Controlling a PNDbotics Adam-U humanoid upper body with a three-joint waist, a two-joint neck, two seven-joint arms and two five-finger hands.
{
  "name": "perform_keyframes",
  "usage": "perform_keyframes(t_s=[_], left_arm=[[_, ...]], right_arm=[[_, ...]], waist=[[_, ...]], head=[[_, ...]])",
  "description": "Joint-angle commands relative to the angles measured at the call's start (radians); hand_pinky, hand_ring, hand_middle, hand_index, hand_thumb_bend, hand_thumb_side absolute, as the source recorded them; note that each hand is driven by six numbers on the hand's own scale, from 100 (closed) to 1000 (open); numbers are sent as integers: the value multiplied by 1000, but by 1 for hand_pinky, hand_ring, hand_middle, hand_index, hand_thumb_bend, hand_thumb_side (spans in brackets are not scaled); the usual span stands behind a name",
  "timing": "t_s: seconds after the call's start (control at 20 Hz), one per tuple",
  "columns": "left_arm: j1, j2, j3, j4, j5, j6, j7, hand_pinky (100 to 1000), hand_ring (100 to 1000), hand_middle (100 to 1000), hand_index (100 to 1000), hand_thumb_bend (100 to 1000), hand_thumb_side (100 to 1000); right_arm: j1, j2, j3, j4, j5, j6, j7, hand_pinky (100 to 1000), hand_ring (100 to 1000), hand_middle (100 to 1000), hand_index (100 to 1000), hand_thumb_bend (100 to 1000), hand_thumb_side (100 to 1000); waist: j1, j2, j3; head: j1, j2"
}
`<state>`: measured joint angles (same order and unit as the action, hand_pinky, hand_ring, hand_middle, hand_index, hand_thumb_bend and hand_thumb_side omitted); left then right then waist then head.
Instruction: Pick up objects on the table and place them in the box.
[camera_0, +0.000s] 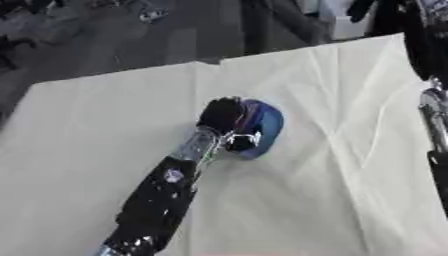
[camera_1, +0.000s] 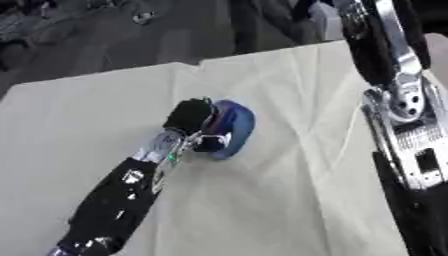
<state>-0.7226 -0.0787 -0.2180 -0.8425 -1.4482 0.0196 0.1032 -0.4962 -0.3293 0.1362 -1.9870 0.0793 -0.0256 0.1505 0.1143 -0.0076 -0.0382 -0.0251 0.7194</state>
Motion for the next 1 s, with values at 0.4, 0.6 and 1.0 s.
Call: perform_keyframes(t_s=[0.4, 0.6, 1.0], left_arm=[[-11, 3, -6, -16, -24, 26, -259, 749, 846, 909, 862, 648, 942], [-18, 21, -17, -130, -2, 30, -310, 836, 879, 943, 884, 653, 974], [-25, 75, -20, -362, 94, 54, -285, 874, 847, 958, 902, 675, 951]], right_arm=[[-17, -2, 0, -13, -5, 1, 4, 508, 413, 574, 901, 100, 884], [-14, -3, -1, -13, -5, 2, 4, 508, 413, 574, 901, 100, 884], [-8, -7, -5, -13, -4, 2, -1, 508, 413, 574, 899, 100, 883]], waist=[[-6, -8, 3], [-6, -11, 7], [-6, -15, 14]], head=[[10, -14], [12, -17], [10, -22]])
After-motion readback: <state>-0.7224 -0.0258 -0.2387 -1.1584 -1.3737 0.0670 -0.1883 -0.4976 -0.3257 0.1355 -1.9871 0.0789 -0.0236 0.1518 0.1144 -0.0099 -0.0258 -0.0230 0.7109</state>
